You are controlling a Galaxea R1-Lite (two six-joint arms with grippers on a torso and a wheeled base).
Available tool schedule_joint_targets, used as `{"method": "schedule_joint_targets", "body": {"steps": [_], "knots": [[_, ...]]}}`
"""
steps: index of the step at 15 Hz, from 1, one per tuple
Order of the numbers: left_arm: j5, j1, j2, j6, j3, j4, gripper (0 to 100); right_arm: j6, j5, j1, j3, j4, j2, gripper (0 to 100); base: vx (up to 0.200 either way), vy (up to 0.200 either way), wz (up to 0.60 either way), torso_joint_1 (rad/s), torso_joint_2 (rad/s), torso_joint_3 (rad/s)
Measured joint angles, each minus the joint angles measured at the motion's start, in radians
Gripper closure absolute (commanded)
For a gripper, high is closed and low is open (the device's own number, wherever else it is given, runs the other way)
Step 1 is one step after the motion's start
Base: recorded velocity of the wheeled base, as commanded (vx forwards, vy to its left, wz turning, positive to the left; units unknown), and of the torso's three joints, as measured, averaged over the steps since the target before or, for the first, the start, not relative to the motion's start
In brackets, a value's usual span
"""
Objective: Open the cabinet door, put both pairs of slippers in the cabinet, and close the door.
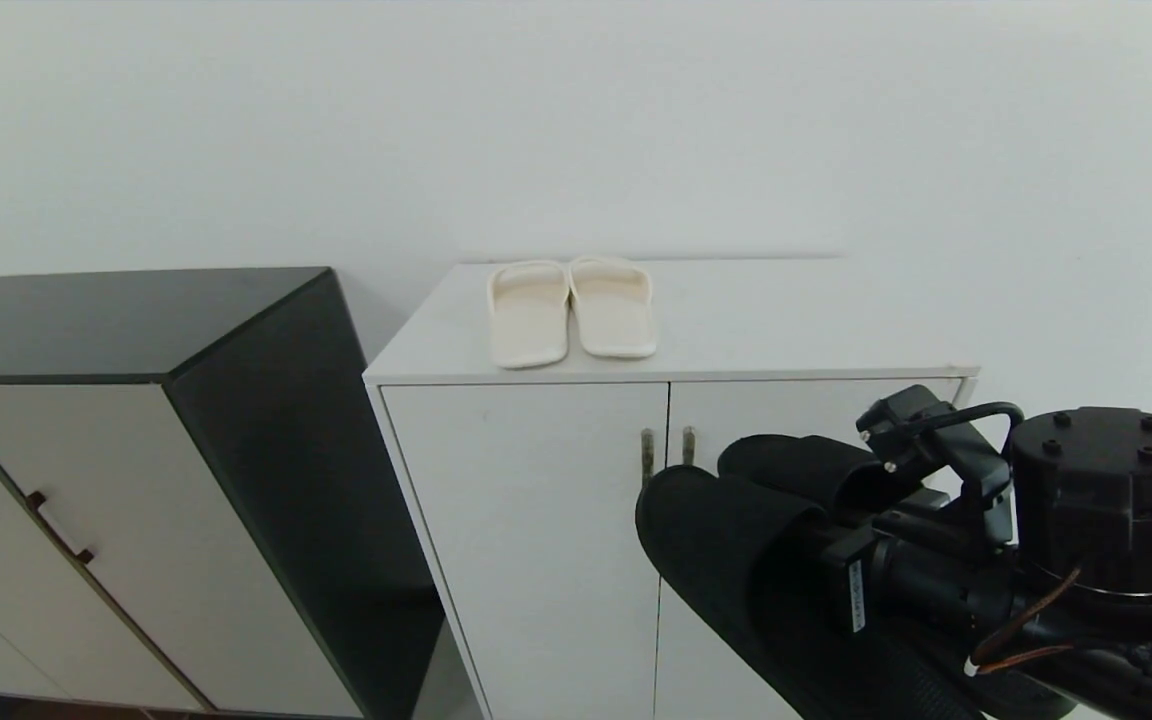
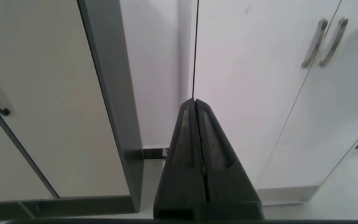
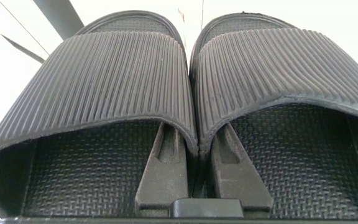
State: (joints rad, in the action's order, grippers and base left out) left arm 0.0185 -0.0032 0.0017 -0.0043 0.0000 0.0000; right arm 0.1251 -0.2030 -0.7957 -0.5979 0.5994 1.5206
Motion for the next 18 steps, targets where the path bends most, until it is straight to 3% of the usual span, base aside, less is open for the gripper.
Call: {"method": "schedule_joint_targets", "body": {"steps": [2, 3, 11, 18], "knots": [[0.000, 0.000, 0.000, 0.000, 0.000, 0.000, 100, 0.000, -0.001, 0.000, 0.001, 0.000, 0.001, 100, 0.000, 0.000, 0.00, -0.188, 0.50, 0.315], [0.001, 0.000, 0.000, -0.002, 0.000, 0.000, 0, 0.000, 0.000, 0.000, 0.001, 0.000, 0.002, 100, 0.000, 0.000, 0.00, -0.163, 0.48, 0.320], [0.001, 0.000, 0.000, 0.004, 0.000, 0.000, 0, -0.005, -0.004, 0.002, 0.007, 0.000, -0.002, 100, 0.000, 0.000, 0.00, -0.135, 0.47, 0.333], [0.005, 0.000, 0.000, 0.006, 0.000, 0.001, 0, -0.026, 0.003, 0.000, 0.021, 0.001, -0.003, 100, 0.000, 0.000, 0.00, -0.049, 0.42, 0.361]]}}
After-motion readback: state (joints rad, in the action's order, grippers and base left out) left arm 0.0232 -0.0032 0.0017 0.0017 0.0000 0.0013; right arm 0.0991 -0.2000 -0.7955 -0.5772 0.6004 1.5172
